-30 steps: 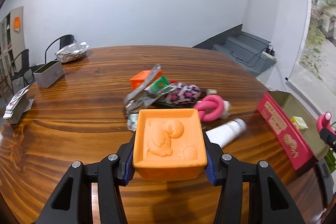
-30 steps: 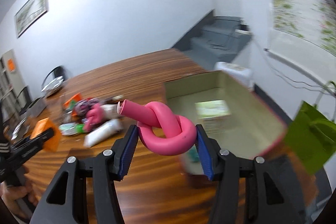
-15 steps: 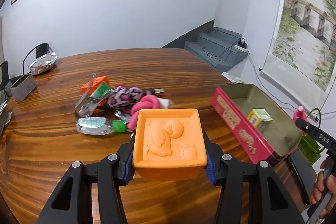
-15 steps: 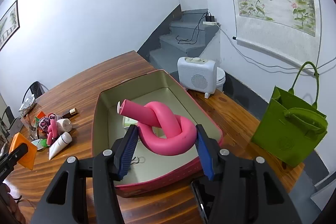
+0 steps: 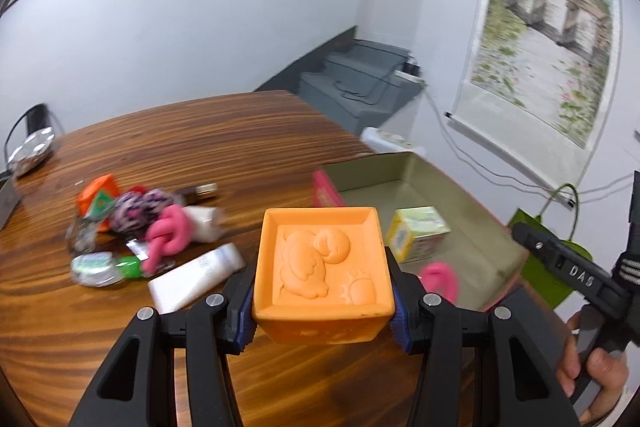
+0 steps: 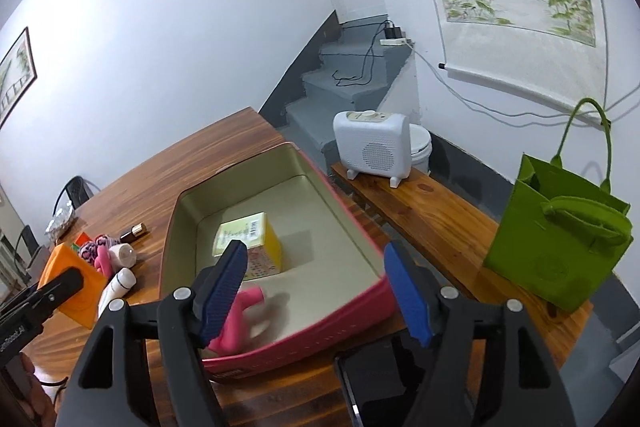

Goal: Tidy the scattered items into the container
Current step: 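Drop the pink toy into the tin with the right gripper while the left drops the orange cube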

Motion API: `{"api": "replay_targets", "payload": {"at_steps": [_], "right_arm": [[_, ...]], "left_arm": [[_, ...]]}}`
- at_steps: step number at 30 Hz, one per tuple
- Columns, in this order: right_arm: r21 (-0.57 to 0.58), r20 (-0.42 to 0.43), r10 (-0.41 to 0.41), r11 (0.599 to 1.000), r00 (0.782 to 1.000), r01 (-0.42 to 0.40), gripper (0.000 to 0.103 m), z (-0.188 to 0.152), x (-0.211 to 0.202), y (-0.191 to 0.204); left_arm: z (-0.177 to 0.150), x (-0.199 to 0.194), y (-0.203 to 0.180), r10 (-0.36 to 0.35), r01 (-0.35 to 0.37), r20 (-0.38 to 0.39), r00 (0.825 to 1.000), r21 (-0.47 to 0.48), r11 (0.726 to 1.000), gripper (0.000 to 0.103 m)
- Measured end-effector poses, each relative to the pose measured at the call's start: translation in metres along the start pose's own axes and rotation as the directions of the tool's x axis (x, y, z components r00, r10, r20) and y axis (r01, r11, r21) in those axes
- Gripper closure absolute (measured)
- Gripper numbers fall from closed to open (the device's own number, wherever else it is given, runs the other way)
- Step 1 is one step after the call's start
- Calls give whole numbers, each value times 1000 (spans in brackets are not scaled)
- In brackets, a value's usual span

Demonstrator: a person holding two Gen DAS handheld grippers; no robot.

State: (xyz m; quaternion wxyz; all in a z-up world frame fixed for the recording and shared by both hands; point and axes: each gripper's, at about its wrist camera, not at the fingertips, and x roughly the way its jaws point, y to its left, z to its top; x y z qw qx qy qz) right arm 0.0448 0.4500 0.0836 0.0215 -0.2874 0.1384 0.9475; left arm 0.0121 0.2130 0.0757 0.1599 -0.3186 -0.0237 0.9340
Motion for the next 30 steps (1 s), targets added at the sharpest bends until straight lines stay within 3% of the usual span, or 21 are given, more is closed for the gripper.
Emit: {"api": "replay_targets", "payload": {"at_steps": [6, 15, 17, 19, 20, 25, 30], "right_arm": [[44, -1, 7, 999, 1000, -6, 28, 1, -2, -17], [28, -5, 35, 999, 999, -35, 26, -2, -2, -15], [24, -7, 42, 999, 999, -42, 25, -3, -1, -13], [19, -7, 42, 999, 999, -41, 25, -4, 0, -11], [16, -9, 42, 999, 999, -41, 25, -4, 1, -10], [20, -19, 55, 998, 998, -55, 25, -6, 3, -6], [4, -32, 71, 997, 997, -71, 25, -9, 6, 7]], "left_arm": [[19, 23, -33, -87, 88, -26, 996, 32, 996, 49], [57, 66, -52, -125, 127, -47, 991, 40, 991, 49], [63, 74, -54, -119, 120, -47, 992, 34, 992, 45], [65, 76, -55, -108, 109, -36, 994, 34, 993, 22], [65, 73, -55, -102, 103, -18, 995, 35, 994, 16], [63, 67, -52, -72, 71, 11, 997, 61, 996, 15], [59, 66, -30, -47, 48, -6, 999, 13, 999, 15]]}}
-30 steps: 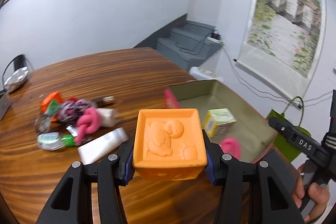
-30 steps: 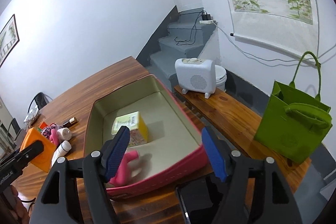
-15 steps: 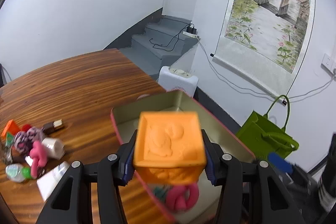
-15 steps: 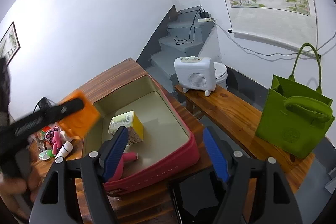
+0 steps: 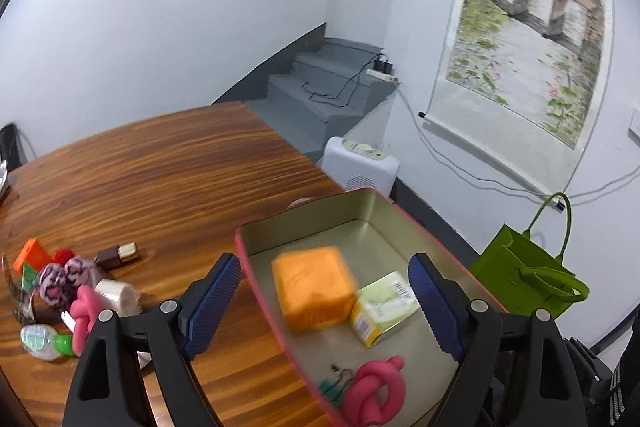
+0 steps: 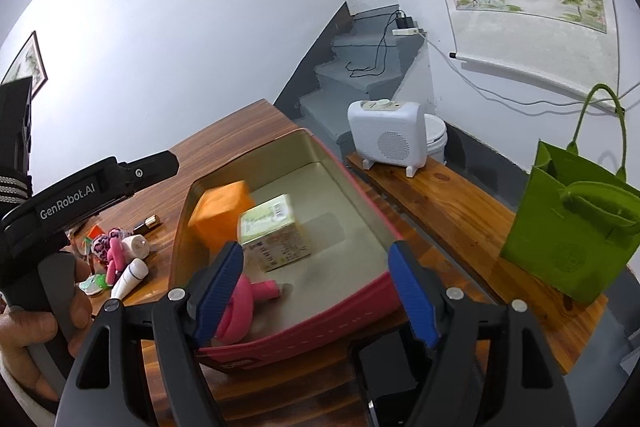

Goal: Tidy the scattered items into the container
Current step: 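Drop the pink toy into the tin with the right gripper while the left drops the orange cube, then move both grippers back to the pile and open the right gripper over the white tube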

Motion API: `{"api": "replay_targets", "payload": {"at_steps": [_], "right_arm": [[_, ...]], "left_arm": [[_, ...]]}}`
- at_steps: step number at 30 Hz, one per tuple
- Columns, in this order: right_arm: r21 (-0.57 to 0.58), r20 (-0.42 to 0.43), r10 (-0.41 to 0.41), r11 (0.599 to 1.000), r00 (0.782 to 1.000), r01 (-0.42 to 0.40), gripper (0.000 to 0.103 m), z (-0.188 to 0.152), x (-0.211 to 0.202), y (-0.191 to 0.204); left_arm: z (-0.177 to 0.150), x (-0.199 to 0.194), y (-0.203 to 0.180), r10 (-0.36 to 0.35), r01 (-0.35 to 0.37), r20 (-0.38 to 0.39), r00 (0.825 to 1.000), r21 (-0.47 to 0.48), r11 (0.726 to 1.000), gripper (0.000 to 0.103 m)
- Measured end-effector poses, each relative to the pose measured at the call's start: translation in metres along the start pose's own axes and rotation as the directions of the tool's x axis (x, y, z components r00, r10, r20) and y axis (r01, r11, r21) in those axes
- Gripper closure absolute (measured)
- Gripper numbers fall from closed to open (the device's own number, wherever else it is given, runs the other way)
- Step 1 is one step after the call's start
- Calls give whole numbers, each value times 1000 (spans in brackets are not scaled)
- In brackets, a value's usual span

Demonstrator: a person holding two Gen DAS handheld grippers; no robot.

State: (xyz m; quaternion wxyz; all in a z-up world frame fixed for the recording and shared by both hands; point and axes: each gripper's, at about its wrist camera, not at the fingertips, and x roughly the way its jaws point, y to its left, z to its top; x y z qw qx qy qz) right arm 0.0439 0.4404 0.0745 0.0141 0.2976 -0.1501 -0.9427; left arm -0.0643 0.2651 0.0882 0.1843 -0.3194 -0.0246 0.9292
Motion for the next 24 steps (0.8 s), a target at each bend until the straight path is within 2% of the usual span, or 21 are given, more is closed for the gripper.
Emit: {"api": "replay_targets", "payload": {"at_steps": [7, 16, 21, 24], "right_arm": [[-30, -9, 35, 999, 999, -35, 24, -3, 1, 26], [-120, -32, 111, 986, 993, -114, 23, -11, 9, 87], [-160, -56, 145, 975, 988, -153, 23, -18, 15, 117], [-190, -70, 165, 966, 984, -175, 23, -22, 18, 136]], "left_arm": [[-12, -14, 41, 47, -48, -15, 999, -72, 996, 15], [-38, -40, 101, 123, -126, -31, 992, -136, 983, 15], [-55, -56, 140, 226, -231, -48, 973, -166, 959, 15], [-64, -66, 167, 261, -268, -59, 963, -192, 944, 15]]}}
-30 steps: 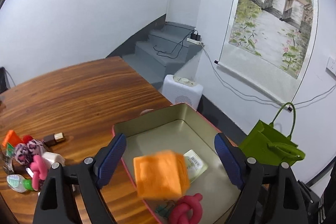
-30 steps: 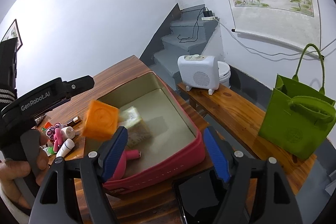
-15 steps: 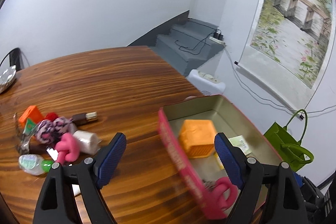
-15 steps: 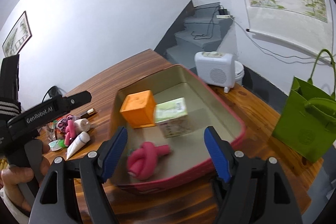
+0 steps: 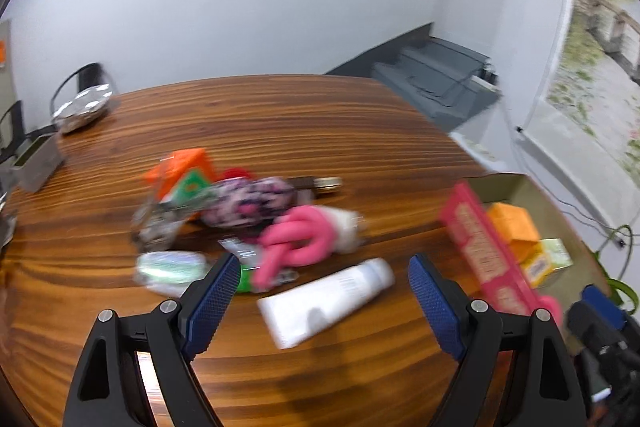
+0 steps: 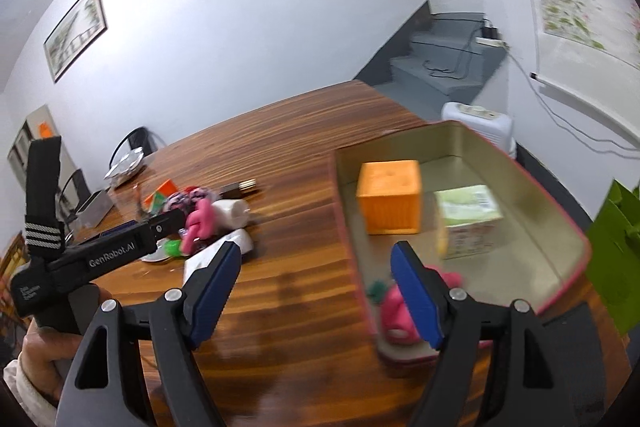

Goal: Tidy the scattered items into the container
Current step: 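Move both grippers back to the pile and open the right gripper over the white tube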

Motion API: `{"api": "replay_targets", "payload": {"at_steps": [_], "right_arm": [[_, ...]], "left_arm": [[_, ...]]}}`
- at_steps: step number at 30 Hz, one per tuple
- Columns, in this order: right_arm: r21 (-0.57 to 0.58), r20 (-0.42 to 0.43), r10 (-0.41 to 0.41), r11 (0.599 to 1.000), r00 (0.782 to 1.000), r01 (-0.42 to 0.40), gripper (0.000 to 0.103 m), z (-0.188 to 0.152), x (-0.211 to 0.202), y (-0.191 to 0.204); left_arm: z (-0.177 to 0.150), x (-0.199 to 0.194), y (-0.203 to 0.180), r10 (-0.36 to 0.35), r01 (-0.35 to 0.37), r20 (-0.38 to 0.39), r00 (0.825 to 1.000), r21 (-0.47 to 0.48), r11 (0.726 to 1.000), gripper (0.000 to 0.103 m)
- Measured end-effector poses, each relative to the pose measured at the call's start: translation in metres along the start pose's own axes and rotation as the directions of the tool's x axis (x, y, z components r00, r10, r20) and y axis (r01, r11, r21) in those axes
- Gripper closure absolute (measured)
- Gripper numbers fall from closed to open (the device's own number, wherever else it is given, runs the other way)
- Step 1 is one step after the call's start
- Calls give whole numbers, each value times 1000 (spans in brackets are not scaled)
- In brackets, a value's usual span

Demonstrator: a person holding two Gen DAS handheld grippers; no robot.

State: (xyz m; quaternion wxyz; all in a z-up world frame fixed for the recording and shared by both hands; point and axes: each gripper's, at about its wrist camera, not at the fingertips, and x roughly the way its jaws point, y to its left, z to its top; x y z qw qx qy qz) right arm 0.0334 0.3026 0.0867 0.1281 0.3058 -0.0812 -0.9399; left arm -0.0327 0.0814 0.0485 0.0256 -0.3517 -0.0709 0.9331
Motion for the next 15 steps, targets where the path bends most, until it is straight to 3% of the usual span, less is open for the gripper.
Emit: {"api": "replay_targets", "payload": {"at_steps": [9, 15], "right_arm": [[-78, -113, 89, 992, 990, -98, 22, -5, 38, 59], [-63, -262, 144, 984, 954, -166, 22, -12, 81, 85]], "left_arm": [[-6, -2, 88, 39, -42, -20, 999, -153, 987, 15], [-13, -5, 125, 59, -64, -26, 998, -211, 975, 15]]}}
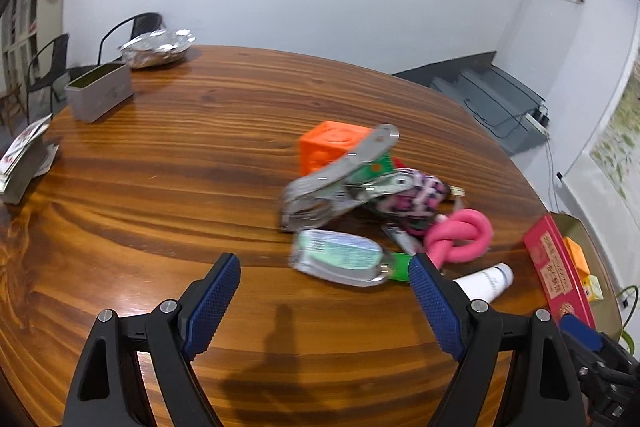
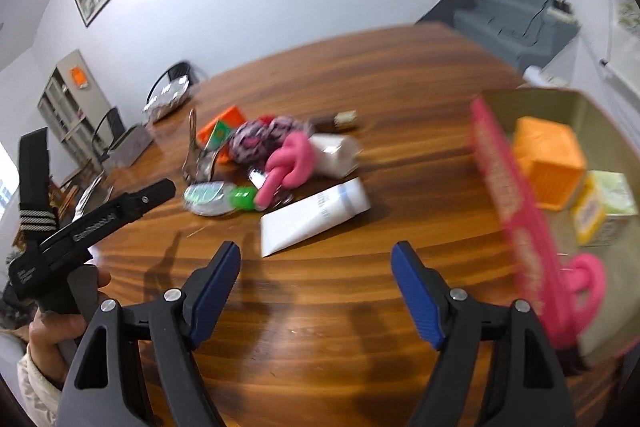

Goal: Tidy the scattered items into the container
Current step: 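Move both grippers back to the pile and open the right gripper over the white tube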

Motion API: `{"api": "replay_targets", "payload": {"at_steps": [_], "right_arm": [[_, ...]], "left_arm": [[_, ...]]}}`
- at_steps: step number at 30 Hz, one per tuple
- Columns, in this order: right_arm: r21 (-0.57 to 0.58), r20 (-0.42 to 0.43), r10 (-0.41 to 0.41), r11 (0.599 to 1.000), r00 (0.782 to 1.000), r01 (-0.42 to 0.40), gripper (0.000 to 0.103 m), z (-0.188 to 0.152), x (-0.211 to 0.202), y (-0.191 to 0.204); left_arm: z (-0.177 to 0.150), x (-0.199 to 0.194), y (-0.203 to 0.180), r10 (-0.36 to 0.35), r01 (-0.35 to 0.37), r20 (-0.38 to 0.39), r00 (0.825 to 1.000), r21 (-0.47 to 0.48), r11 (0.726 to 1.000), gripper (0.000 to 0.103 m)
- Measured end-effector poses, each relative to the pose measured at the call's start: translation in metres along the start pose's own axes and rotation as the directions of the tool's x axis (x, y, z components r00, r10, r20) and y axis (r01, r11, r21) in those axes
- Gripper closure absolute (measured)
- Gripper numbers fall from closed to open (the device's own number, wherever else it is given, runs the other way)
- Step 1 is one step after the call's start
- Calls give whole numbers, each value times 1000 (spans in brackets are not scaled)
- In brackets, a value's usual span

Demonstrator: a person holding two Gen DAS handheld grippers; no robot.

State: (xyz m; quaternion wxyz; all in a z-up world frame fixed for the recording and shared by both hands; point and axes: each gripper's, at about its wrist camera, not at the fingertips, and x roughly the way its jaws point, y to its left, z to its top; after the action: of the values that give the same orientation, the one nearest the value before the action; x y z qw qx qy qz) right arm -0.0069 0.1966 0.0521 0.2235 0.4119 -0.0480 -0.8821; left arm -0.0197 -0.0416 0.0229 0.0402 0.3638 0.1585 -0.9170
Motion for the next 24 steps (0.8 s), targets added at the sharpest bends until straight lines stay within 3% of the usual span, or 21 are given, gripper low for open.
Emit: {"api": "replay_targets", "payload": {"at_steps": [6, 12, 22, 24], "right_arm": [[107, -105, 24, 994, 994, -13, 22, 17, 49, -2], [152, -119, -14, 988, 993, 32, 22, 27, 71, -4], [37, -114, -189, 980, 975, 195, 23, 42, 96, 6], [-14, -107, -232, 973, 967, 232, 28, 39, 96, 10]], "left_arm": [[-1, 1, 18, 30, -30, -4, 1000, -4, 1000, 15], [1, 0, 32, 26, -27, -13, 1000, -38, 999, 15], [0, 2, 28, 29, -30, -26, 999, -18, 999, 15], [-1, 3, 28, 30, -30, -24, 999, -14, 999, 15]]}}
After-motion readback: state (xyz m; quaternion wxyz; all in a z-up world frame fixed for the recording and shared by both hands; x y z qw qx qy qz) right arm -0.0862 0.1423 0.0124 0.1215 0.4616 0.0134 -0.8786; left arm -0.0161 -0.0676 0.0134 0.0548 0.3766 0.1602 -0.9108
